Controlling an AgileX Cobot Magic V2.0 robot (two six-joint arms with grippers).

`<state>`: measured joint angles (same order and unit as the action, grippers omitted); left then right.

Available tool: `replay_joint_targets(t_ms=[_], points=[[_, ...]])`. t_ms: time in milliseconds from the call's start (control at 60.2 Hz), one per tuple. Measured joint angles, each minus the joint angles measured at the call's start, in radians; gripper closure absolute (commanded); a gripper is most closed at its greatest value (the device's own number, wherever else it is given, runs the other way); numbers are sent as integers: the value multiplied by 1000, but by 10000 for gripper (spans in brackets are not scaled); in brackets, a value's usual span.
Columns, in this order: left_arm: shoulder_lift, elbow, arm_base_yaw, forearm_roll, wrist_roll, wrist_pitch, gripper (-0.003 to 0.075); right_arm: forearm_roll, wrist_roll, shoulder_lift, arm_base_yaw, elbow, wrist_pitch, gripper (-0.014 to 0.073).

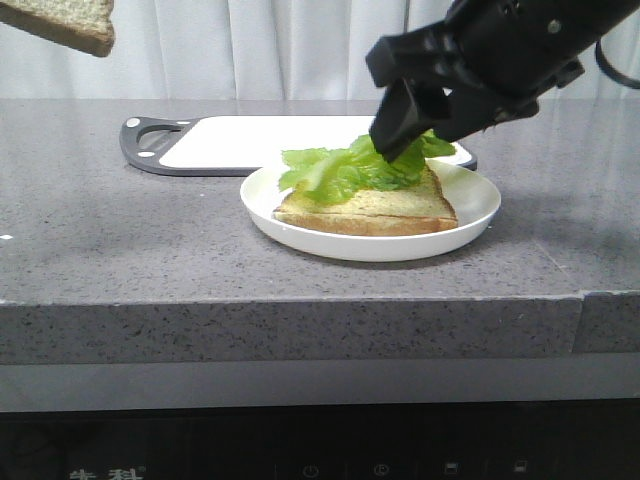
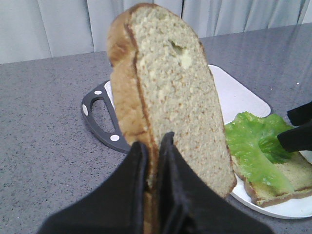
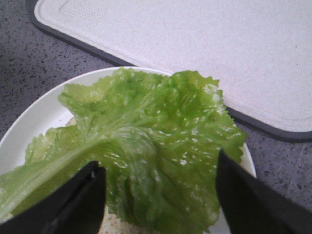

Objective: Left arm grabs bread, right arm adds lettuce
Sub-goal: 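Carry the lettuce onto the bottom bread slice and release it, then lower the held bread slice with the left gripper onto the lettuce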

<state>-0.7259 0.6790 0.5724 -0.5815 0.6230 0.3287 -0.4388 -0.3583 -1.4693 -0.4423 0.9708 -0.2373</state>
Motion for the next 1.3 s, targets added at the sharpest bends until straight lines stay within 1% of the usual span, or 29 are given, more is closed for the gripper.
replay_joint_targets(t_ms=[199, 249, 299, 365, 382, 432, 498, 548, 615, 764, 897, 980, 1030, 1096, 1130, 1229, 1262, 1296], points=[[0, 0, 0, 0, 0, 0, 741, 0, 0, 99, 0, 0, -35, -33], [0, 0, 0, 0, 0, 0, 741, 2, 0, 129, 0, -2, -55, -6], [0, 0, 0, 0, 0, 0, 741, 6, 0, 167, 0, -10, -71, 64], [-3, 0, 0, 0, 0, 0, 741, 10, 0, 225, 0, -29, -81, 205], [-5, 0, 0, 0, 0, 0, 741, 10, 0, 242, 0, -39, -81, 242], [-12, 0, 0, 7, 0, 2, 741, 11, 0, 285, 0, -66, -81, 389], [-28, 0, 0, 18, 2, 4, 741, 12, 0, 342, 0, -106, -76, 530], [-49, 0, 0, 33, 2, 6, 741, 12, 0, 389, 0, -139, -69, 599], [-78, 2, 0, 53, 2, 8, 741, 13, 0, 454, 0, -187, -66, 666], [-172, 39, 0, 122, 2, 13, 741, 23, -4, 628, 0, -280, -64, 656], [-286, 122, 0, 195, 2, 13, 740, 63, -8, 791, 0, -350, -64, 656], [-350, 179, 0, 279, -3, 13, 740, 88, -11, 887, 0, -381, -64, 656], [-393, 222, 7, 350, -35, 13, 740, 104, -12, 933, 0, -398, -66, 656], [-444, 276, 19, 485, -117, 13, 740, 121, -13, 986, 0, -421, -76, 656], [-469, 303, 25, 569, -179, 16, 740, 125, -13, 1005, 0, -430, -86, 656], [-540, 386, 32, 912, -451, 64, 740, 133, -15, 1036, 0, -447, -100, 656], [-563, 412, 29, 996, -547, 97, 740, 134, -15, 1038, 0, -451, -101, 656], [-586, 437, 18, 1125, -642, 137, 740, 134, -15, 1039, 0, -451, -108, 656]])
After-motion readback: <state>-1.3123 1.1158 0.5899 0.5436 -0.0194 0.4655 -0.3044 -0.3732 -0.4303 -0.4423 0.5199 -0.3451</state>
